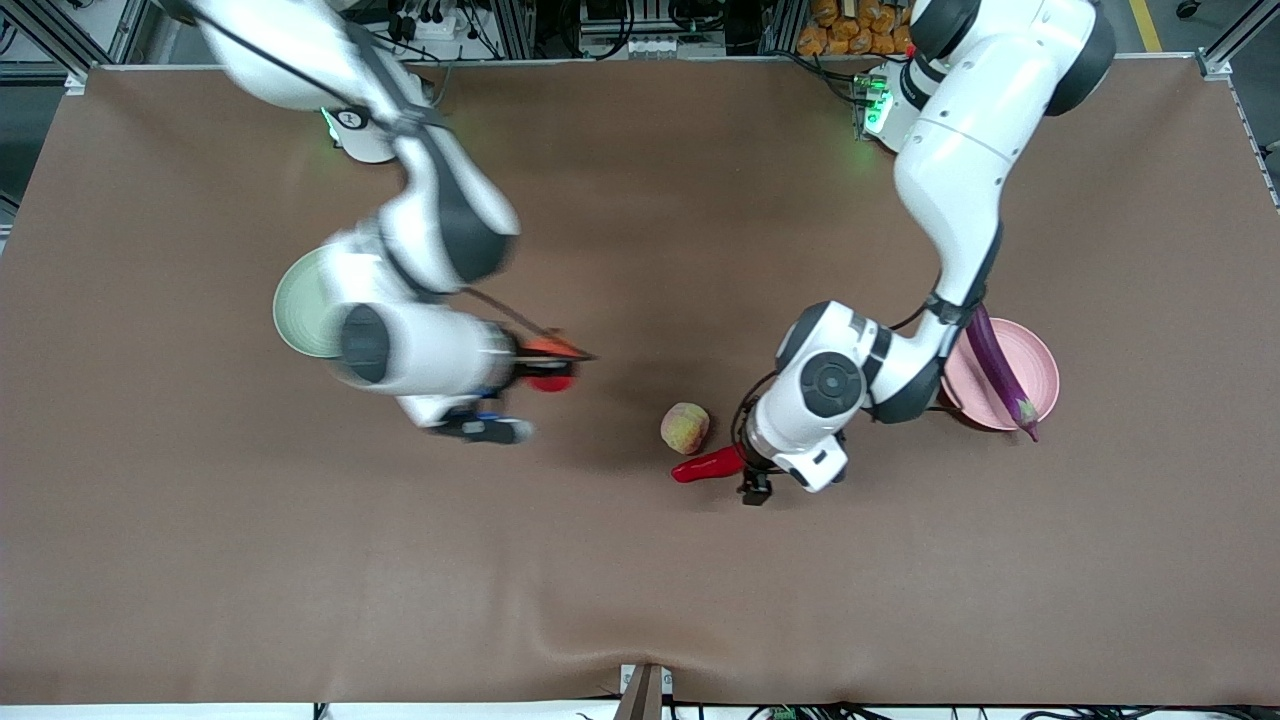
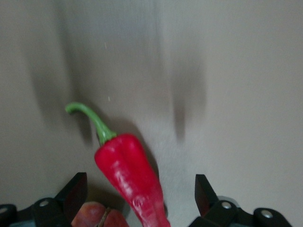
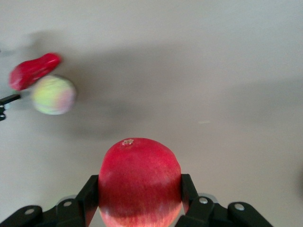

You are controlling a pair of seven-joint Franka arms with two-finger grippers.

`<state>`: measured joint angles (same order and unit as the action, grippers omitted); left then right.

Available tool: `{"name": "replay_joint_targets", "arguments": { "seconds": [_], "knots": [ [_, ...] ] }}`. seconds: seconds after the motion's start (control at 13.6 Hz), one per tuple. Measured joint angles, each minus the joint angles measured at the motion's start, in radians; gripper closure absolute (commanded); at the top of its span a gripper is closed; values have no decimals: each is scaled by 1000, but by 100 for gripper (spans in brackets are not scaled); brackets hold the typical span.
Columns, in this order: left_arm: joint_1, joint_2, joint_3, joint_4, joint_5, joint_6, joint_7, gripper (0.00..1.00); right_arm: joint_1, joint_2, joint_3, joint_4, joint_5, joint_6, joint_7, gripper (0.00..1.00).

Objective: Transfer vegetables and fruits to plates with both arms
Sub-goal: 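Carry the apple to the green plate while the left gripper grasps pepper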

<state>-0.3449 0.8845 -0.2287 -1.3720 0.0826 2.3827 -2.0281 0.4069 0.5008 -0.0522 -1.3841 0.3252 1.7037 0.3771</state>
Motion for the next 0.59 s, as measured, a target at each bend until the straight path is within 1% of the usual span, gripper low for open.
{"name": "replay_joint_targets", "arguments": {
  "seconds": [0.15, 0.22, 0.37, 0.51, 0.59],
  "knots": [
    [-17, 19, 4, 0, 0, 34, 0, 0, -83, -96, 0, -100, -161, -41, -149, 100],
    [-29, 26, 19, 0, 0, 41, 0, 0, -108, -138, -1, -167, -217, -43, -203, 100],
    [-67, 37, 66, 1, 0, 48, 0, 0, -164, -213, -1, -306, -263, -40, -300, 100],
    [-93, 46, 92, 1, 0, 51, 0, 0, -217, -260, -2, -412, -296, -36, -390, 100],
    [-100, 49, 98, 1, 0, 53, 0, 34, -236, -271, -1, -453, -316, -32, -427, 100]
  ]
}}
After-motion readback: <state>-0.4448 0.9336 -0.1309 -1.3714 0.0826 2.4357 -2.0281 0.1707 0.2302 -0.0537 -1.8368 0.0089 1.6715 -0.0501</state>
